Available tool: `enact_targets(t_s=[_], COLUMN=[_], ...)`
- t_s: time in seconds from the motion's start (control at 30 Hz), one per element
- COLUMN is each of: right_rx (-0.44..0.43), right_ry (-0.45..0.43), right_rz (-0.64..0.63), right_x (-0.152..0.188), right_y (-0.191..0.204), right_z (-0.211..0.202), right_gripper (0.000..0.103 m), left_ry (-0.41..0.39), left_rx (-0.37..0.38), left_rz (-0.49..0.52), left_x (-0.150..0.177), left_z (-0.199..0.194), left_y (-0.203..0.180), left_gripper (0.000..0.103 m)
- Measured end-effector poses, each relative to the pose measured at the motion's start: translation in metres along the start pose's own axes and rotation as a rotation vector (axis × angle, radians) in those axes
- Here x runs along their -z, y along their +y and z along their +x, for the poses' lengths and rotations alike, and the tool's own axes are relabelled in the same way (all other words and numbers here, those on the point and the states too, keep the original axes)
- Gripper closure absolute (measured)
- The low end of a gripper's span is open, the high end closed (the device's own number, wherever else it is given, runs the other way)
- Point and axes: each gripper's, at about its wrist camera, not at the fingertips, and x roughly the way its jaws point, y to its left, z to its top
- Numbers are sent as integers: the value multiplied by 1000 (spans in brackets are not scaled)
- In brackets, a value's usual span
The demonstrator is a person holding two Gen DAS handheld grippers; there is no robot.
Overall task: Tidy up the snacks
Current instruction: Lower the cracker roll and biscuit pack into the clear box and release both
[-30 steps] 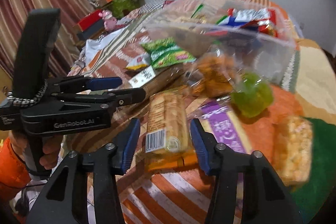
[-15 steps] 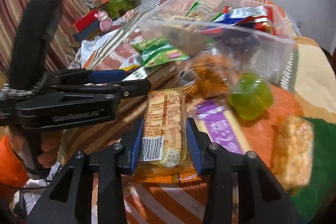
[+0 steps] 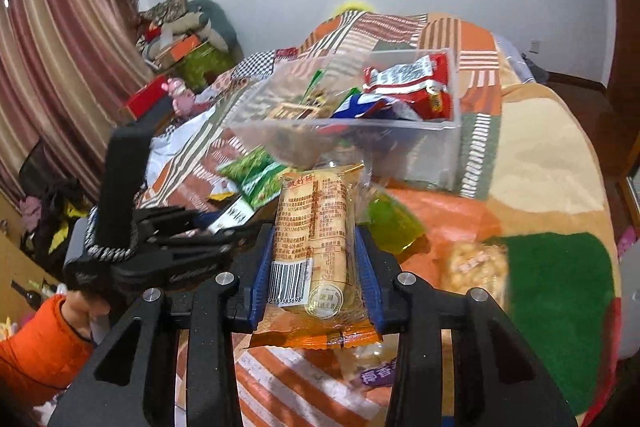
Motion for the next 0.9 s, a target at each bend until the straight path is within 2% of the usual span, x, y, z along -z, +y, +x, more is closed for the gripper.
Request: enact_targets(t_s=[0.2,0.47,0.9], right_rx=[3,9,37], right_ry=[-29,-68,-165], right_rz=[16,22,4], right_x=[-8,-15,-55], right_y=[-8,-12,-16], right_z=[-7,-16,-23], right_gripper=[67,67,67], left_ry=[-52,-138,-274], left_rx=[10,-12,-29], left_rz=[-16,-16,-19], left_x=[3,-2,-40], left_z=[-33,-70,-103], left_y=[1,1,9], left_gripper=[69,69,69])
